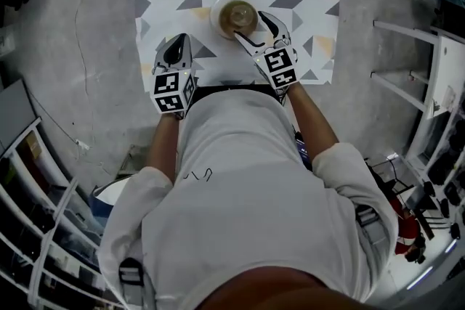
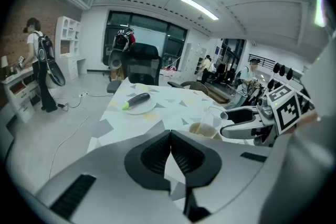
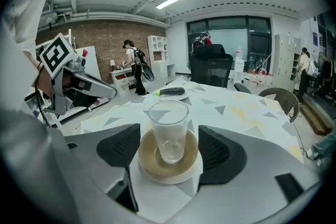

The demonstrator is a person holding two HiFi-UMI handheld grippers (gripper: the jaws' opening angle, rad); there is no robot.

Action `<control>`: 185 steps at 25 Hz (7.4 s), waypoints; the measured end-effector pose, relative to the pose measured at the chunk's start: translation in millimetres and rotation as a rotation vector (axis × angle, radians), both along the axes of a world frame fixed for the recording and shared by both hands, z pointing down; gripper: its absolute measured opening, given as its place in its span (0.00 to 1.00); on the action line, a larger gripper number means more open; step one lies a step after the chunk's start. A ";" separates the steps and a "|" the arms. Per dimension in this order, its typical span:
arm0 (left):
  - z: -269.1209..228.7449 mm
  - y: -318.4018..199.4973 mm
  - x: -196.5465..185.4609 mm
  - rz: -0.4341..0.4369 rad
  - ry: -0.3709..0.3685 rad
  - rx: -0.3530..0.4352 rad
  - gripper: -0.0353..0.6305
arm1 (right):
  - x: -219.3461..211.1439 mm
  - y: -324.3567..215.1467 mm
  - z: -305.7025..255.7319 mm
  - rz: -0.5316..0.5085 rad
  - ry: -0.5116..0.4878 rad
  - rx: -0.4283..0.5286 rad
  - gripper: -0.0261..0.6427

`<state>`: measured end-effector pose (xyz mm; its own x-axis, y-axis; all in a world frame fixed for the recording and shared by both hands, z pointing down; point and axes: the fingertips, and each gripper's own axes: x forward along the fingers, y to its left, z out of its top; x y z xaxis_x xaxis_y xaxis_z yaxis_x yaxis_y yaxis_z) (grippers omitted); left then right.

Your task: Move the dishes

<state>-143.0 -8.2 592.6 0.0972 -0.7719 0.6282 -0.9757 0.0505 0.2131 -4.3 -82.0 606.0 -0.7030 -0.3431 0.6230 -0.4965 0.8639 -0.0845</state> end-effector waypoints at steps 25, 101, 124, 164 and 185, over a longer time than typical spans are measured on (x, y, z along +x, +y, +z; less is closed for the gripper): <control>2.4 25.2 -6.5 -0.118 -0.020 -0.040 0.08 | -34.6 -18.7 32.0 -0.080 0.001 -0.004 0.46; -6.5 -60.7 99.9 0.198 -0.032 -0.031 0.08 | 133.2 -86.2 31.3 0.309 0.030 0.016 0.45; 2.1 -86.1 117.4 0.305 0.006 -0.016 0.08 | 168.2 -12.2 1.8 0.263 0.060 -0.011 0.11; 49.2 38.9 11.6 -0.172 0.098 -0.131 0.08 | 0.0 61.4 90.5 -0.764 0.639 0.276 0.21; 22.7 -7.8 25.9 -0.047 0.074 -0.060 0.08 | -12.5 20.9 9.3 -0.454 0.394 0.270 0.06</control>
